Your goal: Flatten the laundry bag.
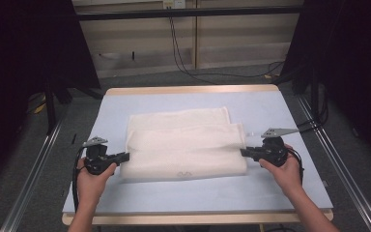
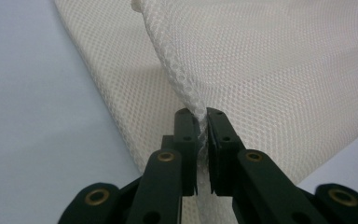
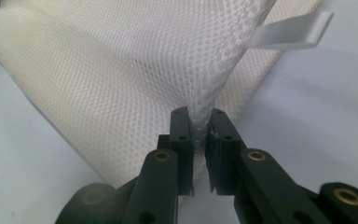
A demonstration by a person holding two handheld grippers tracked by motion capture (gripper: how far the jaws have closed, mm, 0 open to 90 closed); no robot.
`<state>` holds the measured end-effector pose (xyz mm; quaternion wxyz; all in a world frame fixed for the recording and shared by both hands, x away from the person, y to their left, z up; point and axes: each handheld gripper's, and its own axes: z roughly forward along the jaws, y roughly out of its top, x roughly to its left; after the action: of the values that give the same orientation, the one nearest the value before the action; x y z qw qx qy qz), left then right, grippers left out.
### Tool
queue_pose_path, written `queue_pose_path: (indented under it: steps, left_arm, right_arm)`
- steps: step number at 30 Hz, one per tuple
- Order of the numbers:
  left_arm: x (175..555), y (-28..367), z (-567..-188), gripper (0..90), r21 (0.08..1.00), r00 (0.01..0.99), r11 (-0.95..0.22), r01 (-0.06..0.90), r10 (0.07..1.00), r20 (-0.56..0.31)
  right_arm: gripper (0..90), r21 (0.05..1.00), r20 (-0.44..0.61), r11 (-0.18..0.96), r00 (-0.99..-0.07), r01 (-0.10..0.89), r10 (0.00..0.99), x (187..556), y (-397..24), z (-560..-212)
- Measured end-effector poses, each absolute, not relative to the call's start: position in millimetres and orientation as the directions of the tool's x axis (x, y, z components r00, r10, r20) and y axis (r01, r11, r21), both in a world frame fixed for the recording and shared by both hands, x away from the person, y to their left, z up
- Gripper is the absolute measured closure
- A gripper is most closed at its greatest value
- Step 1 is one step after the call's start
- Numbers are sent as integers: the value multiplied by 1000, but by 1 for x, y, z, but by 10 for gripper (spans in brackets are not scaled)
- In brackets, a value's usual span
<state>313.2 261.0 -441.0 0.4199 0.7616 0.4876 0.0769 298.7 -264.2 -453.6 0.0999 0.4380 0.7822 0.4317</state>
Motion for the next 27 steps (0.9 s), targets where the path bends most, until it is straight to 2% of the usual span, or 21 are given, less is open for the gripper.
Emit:
queue_pose_path:
  steps: [9, 15, 20, 24, 25, 26, 27]
  left_arm:
    - [298, 262, -445, 839, 696, 523, -195, 691, 800, -296]
    - [290, 263, -448, 835, 678, 511, -192, 710, 803, -307]
    - [286, 263, -451, 826, 642, 486, -196, 741, 817, -311]
    - [287, 259, -453, 753, 628, 479, -231, 743, 839, -258]
    - [287, 259, -453, 706, 628, 479, -231, 743, 839, -258]
    - [288, 260, -455, 632, 619, 483, -266, 739, 850, -211]
    - [289, 260, -457, 568, 620, 465, -256, 741, 862, -200]
  right_arm:
    - [814, 727, 251, 267, -608, 632, 753, 277, -265, -464]
    - [788, 702, 274, 266, -596, 660, 755, 276, -265, -469]
    - [695, 685, 249, 282, -580, 672, 776, 281, -259, -474]
    - [593, 682, 230, 272, -553, 679, 801, 286, -255, -475]
    - [576, 679, 232, 267, -546, 684, 805, 287, -255, -475]
    - [551, 671, 239, 261, -536, 694, 809, 289, -254, -476]
    - [527, 665, 245, 257, -529, 702, 812, 291, -254, -477]
